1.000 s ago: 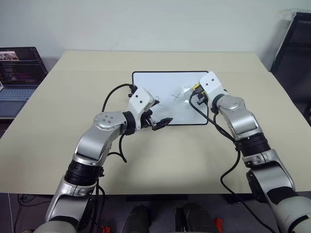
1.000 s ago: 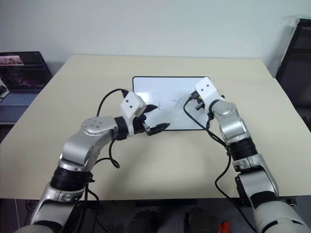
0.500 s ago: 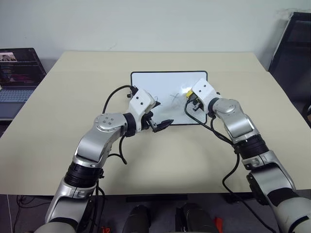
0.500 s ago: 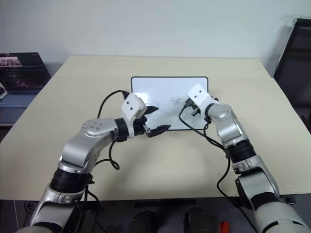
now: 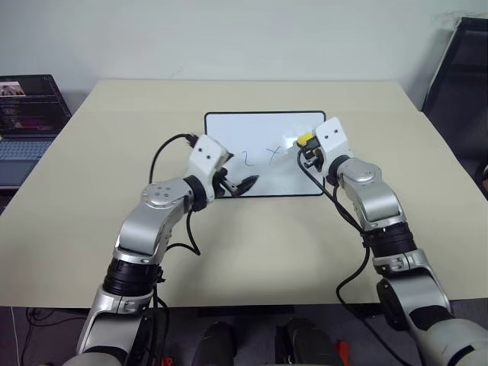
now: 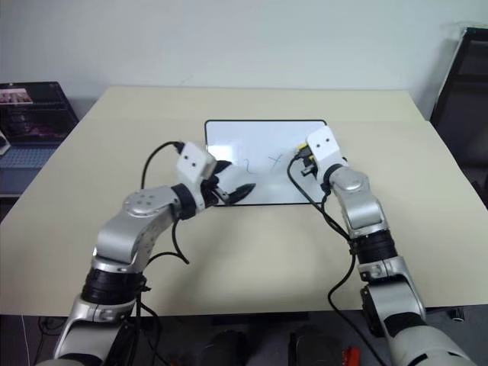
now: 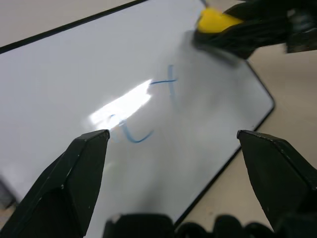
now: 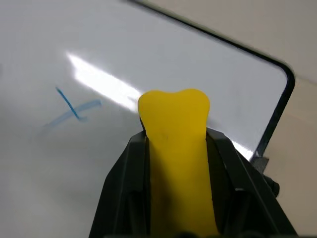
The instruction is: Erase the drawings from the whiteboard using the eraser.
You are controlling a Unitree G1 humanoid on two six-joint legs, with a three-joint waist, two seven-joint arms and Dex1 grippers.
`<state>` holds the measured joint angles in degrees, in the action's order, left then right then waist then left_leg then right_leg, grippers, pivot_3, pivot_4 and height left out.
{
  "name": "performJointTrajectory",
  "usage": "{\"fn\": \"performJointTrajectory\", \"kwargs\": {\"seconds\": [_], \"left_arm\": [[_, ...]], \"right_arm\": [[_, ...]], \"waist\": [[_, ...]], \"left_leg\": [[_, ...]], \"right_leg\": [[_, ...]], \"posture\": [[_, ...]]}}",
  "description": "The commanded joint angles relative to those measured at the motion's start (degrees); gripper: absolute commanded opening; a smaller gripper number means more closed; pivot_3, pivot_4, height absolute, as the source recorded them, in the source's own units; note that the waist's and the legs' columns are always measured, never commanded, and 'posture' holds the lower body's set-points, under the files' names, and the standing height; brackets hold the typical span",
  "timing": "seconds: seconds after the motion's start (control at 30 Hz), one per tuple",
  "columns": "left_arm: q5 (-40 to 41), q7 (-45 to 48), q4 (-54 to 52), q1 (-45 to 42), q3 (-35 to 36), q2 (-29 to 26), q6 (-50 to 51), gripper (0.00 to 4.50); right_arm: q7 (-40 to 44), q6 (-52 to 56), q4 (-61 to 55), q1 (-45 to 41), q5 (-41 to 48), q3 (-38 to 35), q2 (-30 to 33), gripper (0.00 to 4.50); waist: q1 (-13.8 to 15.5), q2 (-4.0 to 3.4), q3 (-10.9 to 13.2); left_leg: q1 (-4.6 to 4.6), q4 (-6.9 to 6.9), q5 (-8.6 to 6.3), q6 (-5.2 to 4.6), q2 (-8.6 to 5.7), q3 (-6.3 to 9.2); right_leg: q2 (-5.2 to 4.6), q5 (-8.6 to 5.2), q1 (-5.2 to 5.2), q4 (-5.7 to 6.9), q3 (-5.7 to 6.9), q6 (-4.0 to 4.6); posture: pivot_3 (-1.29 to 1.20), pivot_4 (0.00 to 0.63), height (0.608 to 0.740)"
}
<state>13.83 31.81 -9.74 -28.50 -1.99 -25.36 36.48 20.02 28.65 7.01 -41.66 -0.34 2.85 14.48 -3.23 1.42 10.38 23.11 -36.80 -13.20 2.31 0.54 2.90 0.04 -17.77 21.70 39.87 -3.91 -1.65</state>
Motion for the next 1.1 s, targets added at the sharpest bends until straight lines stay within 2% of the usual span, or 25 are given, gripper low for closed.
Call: {"fn": "performJointTrajectory", "kwargs": {"seconds": [0.03, 0.17, 0.33, 0.57, 0.67, 0.83, 1.1], "left_arm": [[0.14, -2.36, -3.3, 2.56, 3.92, -0.61, -1.13, 4.5], [0.37, -5.33, -4.73, 4.87, 6.73, -0.03, -0.81, 4.5], [-0.05, -4.71, -6.79, 7.5, 6.06, -1.47, -0.46, 4.5], [-0.57, -4.45, -6.49, 8.38, 5.38, -2.91, -0.93, 4.5], [-0.62, -4.47, -5.93, 8.43, 5.21, -3.02, -1.3, 4.5], [-1.26, -3.5, -4.42, 7.88, 4.15, -3.68, -2.21, 4.5], [-2.11, -1.32, -2.56, 5.32, 1.92, -4.71, -2.71, 4.5]], "right_arm": [[2.18, -0.86, -11.85, 4.88, 4.26, -2.24, 0.17, 1.12], [3.19, -2.12, -19.6, 12.59, 6.01, -2.41, 0.85, 1.12], [5.81, 0.0, -25.0, 20.6, 10.17, -3.39, 2.07, 1.12], [7.85, -5.79, -24.38, 25.04, 6.1, -0.05, 7.09, 1.12], [7.93, -6.98, -22.85, 23.37, 4.77, 1.66, 7.85, 1.12], [6.4, -5.82, -18.29, 15.67, 1.02, 5.47, 6.87, 1.12], [3.89, -3.74, -6.68, 1.56, -4.04, 10.91, 1.06, 1.12]], "waist": [[0.14, 0.0, 0.0], [0.49, 0.0, 0.0], [0.65, 0.0, 0.0], [0.81, 0.01, 0.01], [0.77, 0.02, 0.01], [0.45, 0.03, 0.02], [0.43, 0.04, 0.03]], "left_leg": [[0.05, 0.0, 0.0, 0.0, 0.0, 0.03], [0.22, -0.05, 0.0, 0.0, -0.01, 0.17], [0.21, -0.08, 0.0, 0.0, -0.05, 0.16], [0.19, -0.08, 0.0, 0.0, -0.05, 0.13], [0.17, -0.07, 0.0, 0.0, -0.04, 0.1], [0.13, -0.07, 0.0, 0.01, -0.02, 0.06], [0.14, -0.05, 0.0, 0.01, -0.03, 0.1]], "right_leg": [[-0.02, 0.0, 0.02, -0.04, 0.0, 0.0], [-0.06, 0.0, 0.07, -0.1, 0.04, 0.0], [-0.08, 0.0, 0.04, -0.1, 0.04, 0.0], [-0.05, -0.01, 0.05, -0.09, 0.06, -0.01], [-0.05, -0.01, 0.05, -0.1, 0.07, -0.01], [0.0, 0.0, 0.05, -0.05, 0.06, -0.01], [-0.02, 0.0, 0.07, -0.06, 0.11, 0.0]], "posture": [[0.0, 0.15, 0.74], [0.0, 0.15, 0.74], [0.0, 0.15, 0.74], [0.0, 0.15, 0.74], [0.0, 0.15, 0.74], [0.0, 0.15, 0.74], [0.0, 0.15, 0.74]]}}
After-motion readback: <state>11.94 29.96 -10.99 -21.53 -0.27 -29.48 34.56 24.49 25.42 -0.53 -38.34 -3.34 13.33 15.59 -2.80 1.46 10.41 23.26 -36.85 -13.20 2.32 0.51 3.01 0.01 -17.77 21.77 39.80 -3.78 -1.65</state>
